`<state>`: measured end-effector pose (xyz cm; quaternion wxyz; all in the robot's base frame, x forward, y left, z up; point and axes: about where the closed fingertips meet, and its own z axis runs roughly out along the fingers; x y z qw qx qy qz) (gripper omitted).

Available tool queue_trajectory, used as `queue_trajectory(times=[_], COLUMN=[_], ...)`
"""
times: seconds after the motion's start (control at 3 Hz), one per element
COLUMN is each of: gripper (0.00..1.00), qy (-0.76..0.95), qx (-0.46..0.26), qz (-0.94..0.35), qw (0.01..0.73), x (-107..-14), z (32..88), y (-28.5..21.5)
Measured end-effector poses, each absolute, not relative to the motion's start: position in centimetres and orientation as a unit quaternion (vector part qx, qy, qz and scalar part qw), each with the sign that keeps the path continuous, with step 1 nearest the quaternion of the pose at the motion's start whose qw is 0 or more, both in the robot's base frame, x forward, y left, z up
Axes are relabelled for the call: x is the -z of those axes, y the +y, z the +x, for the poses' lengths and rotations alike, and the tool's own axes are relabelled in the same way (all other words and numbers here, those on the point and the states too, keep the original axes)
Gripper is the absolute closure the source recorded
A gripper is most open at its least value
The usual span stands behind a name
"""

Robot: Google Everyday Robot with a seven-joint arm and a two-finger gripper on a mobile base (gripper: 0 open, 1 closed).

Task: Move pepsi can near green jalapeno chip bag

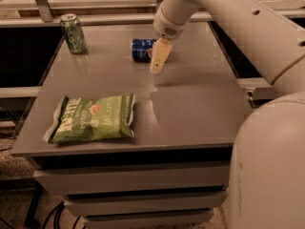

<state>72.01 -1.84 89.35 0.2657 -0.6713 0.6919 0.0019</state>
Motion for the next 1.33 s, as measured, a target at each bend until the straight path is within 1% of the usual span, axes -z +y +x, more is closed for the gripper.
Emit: queue_trajectory(times=[0.33, 0.67, 1.33], gripper=[0.0, 0.18, 0.65], qy=[0.685, 0.678, 0.671], qx=[-0.025, -0.044, -0.058], qz=[-0.679, -0.687, -0.695], qw=[0.262, 0.257, 0.254], x=[-87.7, -86.5, -85.6], z=[72.7, 72.9, 73.0], y=[-0.7, 0.4, 1.1])
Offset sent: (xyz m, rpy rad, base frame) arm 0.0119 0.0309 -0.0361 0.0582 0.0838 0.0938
